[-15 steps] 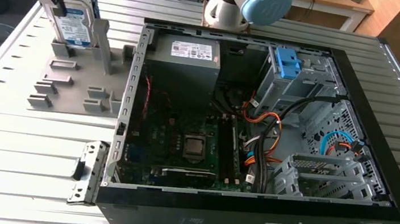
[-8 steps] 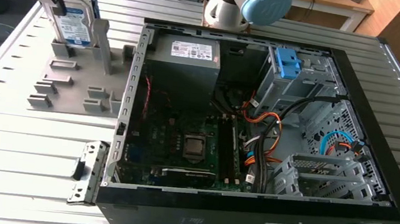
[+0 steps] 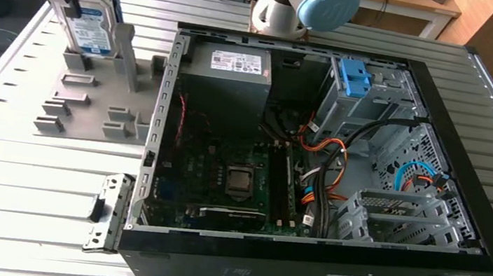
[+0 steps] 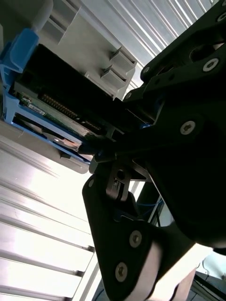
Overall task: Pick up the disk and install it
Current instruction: 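Pick up the disk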
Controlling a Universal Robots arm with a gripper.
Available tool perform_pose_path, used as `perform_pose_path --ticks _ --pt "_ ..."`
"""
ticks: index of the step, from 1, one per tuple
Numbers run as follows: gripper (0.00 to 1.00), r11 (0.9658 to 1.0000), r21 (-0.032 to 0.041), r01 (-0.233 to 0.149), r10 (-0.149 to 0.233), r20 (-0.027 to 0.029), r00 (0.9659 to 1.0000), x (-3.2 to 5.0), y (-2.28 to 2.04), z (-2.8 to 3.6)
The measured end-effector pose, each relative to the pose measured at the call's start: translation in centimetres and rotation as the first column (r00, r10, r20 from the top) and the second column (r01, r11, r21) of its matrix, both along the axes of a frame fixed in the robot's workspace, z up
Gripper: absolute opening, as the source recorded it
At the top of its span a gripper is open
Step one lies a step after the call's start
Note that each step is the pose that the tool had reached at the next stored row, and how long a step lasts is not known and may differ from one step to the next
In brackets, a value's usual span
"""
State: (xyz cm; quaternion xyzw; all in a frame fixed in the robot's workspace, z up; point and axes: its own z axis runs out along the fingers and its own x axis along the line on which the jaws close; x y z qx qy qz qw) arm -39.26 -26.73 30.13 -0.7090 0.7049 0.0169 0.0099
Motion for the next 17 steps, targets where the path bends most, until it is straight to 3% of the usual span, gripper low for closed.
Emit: perform_pose_path --ticks 17 --pt "0.36 1.0 0.0 0.0 0.0 0.0 1.0 0.0 0.0 0.49"
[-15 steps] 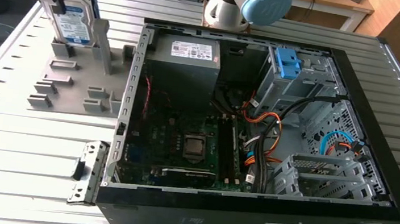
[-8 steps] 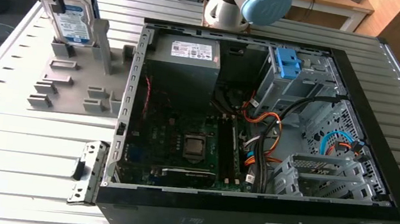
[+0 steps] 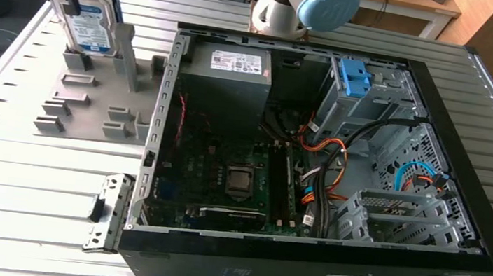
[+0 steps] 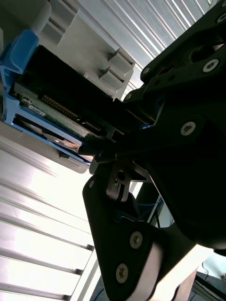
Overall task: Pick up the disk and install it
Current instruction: 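Pick up the disk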
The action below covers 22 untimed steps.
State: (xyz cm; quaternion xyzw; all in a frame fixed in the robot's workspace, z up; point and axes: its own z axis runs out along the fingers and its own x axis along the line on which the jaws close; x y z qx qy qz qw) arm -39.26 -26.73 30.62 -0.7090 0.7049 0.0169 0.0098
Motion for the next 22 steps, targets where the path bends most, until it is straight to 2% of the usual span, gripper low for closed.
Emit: perform_pose_path --ticks 2,4,22 --pt "0.36 1.0 0.0 0.0 0.0 0.0 1.0 0.0 0.0 0.04" --pt "0.36 1.0 0.0 0.0 0.0 0.0 1.0 0.0 0.0 0.42" --pt "0.36 1.0 0.0 0.0 0.0 0.0 1.0 0.0 0.0 0.86"
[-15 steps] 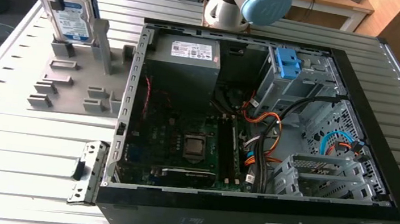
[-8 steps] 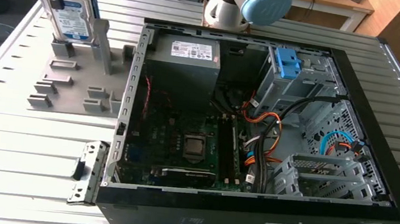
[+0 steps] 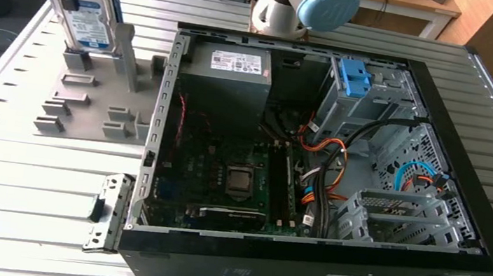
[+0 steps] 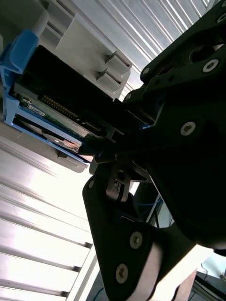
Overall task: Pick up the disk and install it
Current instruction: 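Pick up the disk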
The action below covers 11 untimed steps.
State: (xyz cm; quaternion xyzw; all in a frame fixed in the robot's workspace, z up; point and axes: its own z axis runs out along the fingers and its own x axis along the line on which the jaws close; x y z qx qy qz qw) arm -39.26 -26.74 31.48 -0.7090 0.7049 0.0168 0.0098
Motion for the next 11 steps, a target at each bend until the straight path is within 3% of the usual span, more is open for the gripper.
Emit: perform_pose_path --ticks 11 --pt "0.36 1.0 0.0 0.0 0.0 -0.0001 1.0 0.0 0.0 0.25"
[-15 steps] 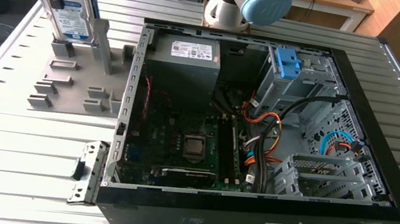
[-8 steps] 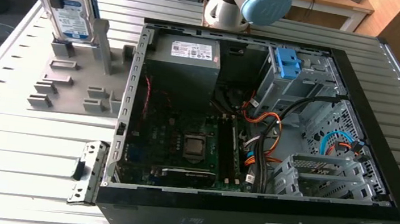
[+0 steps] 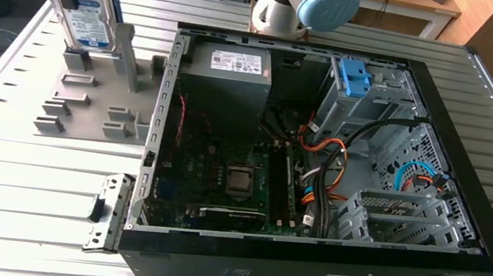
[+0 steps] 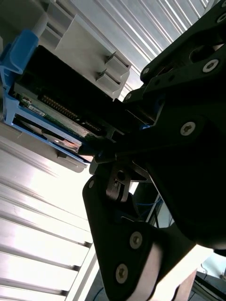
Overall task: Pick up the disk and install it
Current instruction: 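Pick up the disk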
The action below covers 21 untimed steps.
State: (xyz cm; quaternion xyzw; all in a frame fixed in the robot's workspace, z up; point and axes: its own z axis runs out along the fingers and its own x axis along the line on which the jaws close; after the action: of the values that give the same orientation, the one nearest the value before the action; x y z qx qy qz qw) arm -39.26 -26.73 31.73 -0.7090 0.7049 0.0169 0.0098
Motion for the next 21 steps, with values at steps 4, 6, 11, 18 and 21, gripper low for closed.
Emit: perform_pose_path --ticks 4,6,11,18,21 --pt "0.36 1.0 0.0 0.0 0.0 0.0 1.0 0.0 0.0 0.08" --pt "0.36 1.0 0.0 0.0 0.0 0.0001 1.0 0.0 0.0 0.13" --pt "0.36 1.0 0.0 0.0 0.0 0.0001 1.0 0.0 0.0 0.21" --pt "0.36 1.0 0.0 0.0 0.0 0.0 1.0 0.0 0.0 0.34" --pt "0.36 1.0 0.0 0.0 0.0 0.0 1.0 0.0 0.0 0.4"
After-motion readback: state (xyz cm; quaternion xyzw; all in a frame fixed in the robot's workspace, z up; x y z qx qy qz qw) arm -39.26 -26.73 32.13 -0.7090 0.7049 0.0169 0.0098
